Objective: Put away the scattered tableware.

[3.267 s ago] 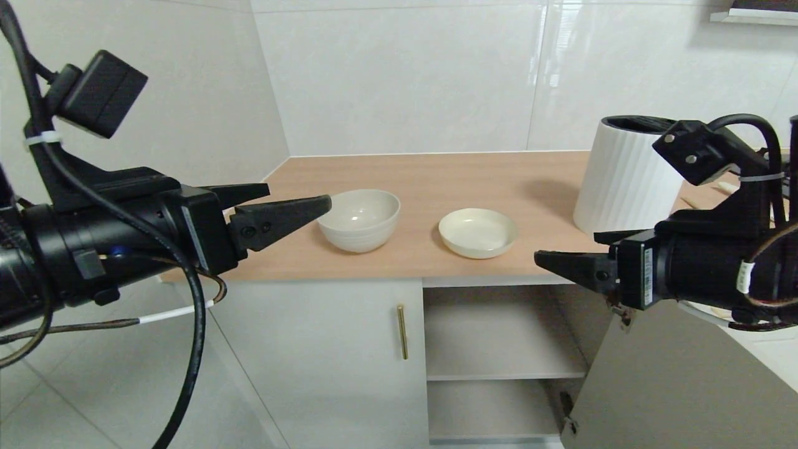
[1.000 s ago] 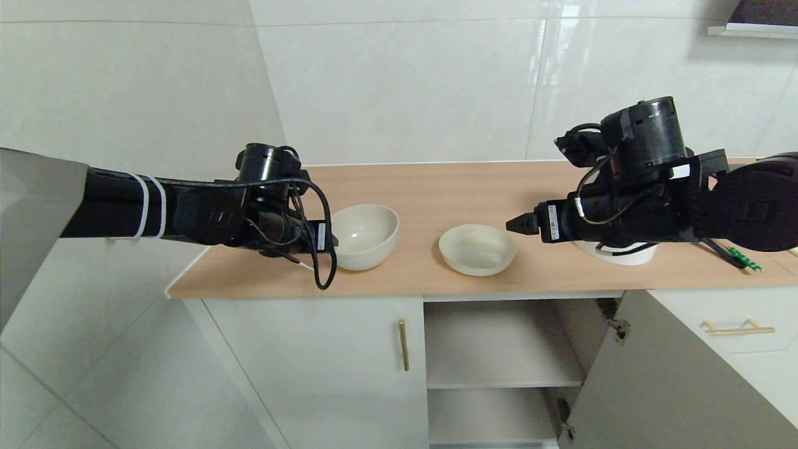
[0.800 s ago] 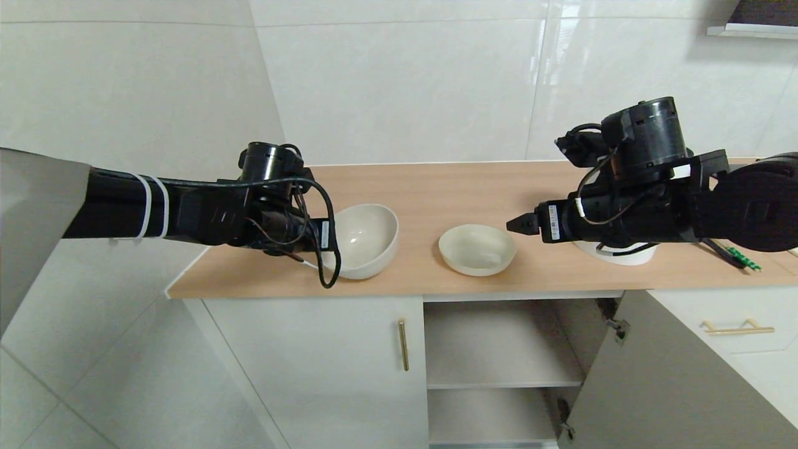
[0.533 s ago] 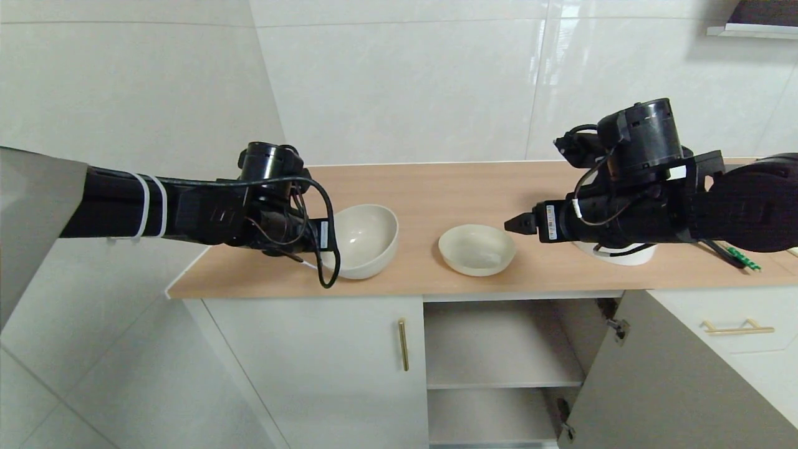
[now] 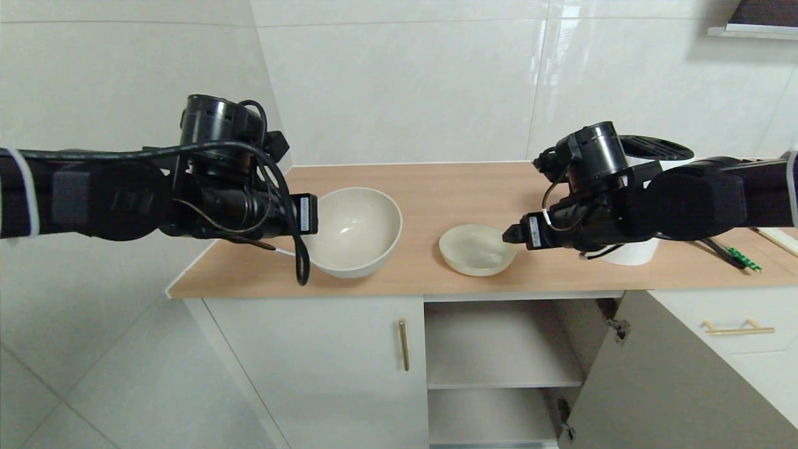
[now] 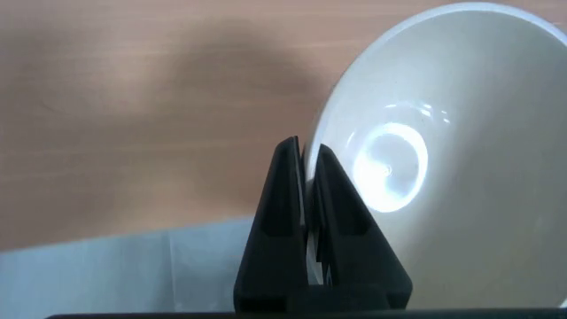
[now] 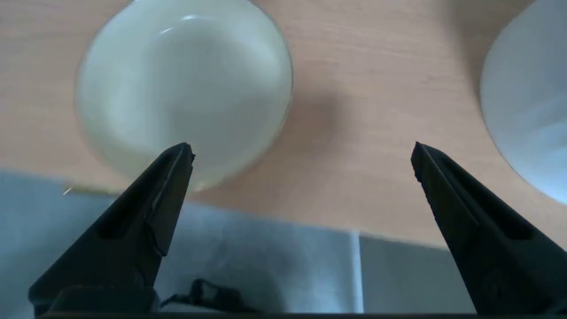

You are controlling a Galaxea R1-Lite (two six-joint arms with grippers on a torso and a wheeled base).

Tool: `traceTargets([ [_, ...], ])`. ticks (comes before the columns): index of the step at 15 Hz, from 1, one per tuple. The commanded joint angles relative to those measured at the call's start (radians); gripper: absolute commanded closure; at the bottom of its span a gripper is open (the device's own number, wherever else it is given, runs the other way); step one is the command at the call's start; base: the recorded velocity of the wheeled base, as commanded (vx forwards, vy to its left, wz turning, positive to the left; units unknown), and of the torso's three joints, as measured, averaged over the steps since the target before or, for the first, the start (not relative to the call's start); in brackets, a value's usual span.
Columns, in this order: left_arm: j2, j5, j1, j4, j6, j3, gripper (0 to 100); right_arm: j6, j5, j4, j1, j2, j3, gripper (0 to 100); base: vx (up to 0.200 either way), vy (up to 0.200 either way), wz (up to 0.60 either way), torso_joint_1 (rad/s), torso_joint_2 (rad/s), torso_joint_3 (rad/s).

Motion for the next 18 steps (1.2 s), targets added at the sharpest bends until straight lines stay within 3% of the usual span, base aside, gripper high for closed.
traceTargets([
  [1,-0.11,-0.002,-0.02,-0.001,0.0,0.036,100,0.0,-0.034,0.0,-0.01,0.091,-0.042,0,0.0,0.0,0.0,0.0,0.0,0.0],
  [14,-0.138,-0.002,-0.037,-0.001,0.0,0.042,100,0.001,-0.06,0.013,-0.009,0.217,-0.162,0,0.0,0.0,0.0,0.0,0.0,0.0],
  [15,-0.139,-0.002,-0.04,-0.001,0.0,0.043,100,0.001,-0.06,0.013,-0.007,0.226,-0.172,100,0.0,0.0,0.0,0.0,0.0,0.0],
  [18,-0.141,-0.002,-0.042,-0.001,0.0,0.045,100,0.034,-0.048,0.013,-0.007,0.235,-0.174,100,0.0,0.0,0.0,0.0,0.0,0.0],
])
